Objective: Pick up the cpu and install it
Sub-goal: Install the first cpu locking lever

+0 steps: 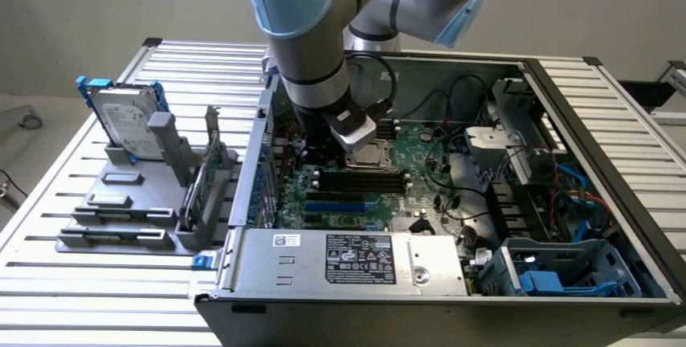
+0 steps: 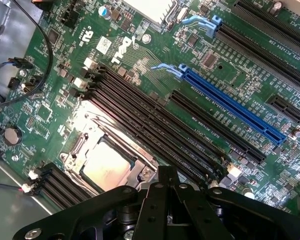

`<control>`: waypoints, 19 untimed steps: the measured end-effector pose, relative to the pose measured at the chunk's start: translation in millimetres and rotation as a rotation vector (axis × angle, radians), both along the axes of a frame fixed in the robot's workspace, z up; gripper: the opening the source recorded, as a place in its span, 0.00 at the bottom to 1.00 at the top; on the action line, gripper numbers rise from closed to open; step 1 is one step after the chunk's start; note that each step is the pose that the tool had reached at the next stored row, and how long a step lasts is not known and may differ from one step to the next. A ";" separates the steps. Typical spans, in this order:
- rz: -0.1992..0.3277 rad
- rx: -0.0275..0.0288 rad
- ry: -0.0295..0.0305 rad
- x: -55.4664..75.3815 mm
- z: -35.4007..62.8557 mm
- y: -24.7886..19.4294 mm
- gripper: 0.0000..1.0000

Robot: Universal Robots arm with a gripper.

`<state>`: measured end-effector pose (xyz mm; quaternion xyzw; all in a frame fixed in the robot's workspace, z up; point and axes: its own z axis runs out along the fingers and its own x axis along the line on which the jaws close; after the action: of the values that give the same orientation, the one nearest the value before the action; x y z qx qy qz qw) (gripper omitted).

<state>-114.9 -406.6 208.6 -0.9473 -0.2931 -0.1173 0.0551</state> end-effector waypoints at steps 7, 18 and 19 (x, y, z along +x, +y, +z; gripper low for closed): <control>0.000 0.0009 0.0000 -0.8 -1.8 2.1 0.11; 0.000 0.0018 0.0000 -0.9 -6.2 4.4 0.11; 0.000 0.0018 0.0000 -0.9 -6.7 4.6 0.11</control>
<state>-115.8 -402.0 201.9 -0.9472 -0.2929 -0.1176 0.0560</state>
